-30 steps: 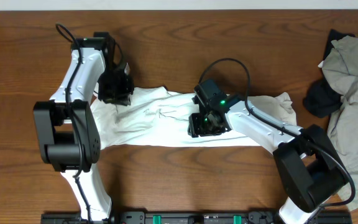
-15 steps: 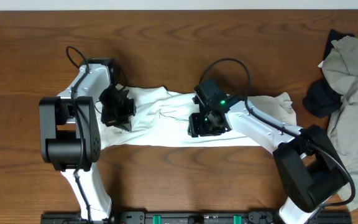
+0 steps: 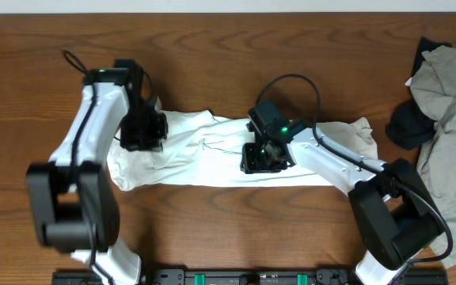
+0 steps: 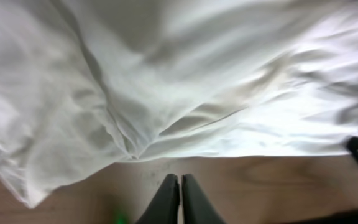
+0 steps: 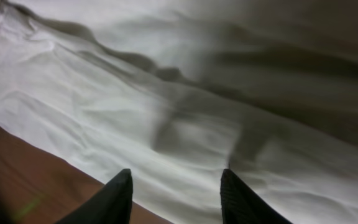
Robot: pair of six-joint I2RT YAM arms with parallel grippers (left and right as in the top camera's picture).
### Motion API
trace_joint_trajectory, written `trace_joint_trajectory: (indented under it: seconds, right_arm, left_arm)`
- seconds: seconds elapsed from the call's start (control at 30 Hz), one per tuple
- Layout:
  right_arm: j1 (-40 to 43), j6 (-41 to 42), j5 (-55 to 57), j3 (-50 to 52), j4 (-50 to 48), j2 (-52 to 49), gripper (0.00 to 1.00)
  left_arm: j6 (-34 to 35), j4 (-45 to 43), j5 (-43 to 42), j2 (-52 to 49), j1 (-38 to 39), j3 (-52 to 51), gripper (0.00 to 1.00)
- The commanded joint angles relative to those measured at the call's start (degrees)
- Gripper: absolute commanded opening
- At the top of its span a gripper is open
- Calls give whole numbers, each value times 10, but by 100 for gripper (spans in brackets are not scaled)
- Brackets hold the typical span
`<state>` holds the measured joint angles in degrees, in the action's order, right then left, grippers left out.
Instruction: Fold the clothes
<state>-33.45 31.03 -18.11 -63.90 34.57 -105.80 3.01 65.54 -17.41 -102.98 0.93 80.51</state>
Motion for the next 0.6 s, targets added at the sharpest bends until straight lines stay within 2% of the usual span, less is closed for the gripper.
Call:
trace_joint_trajectory:
  seconds: [0.0, 0.17, 0.27, 0.37, 0.57]
  right_arm:
    - [23, 10, -38, 3, -18, 1, 37]
    - [46, -13, -148, 3, -98, 2, 19]
    - [50, -12, -153, 3, -148, 2, 10]
    - [54, -5, -149, 3, -179, 2, 3]
    - [61, 38, -149, 3, -249, 2, 1]
  left_arm:
    - [3, -14, -2, 23, 2, 11, 11]
    - [7, -53, -14, 4, 15, -11, 11]
    - [8, -114, -64, -9, 33, -40, 10]
    - [17, -153, -66, -20, 47, -52, 10]
    - [49, -203, -66, -45, 63, -52, 10]
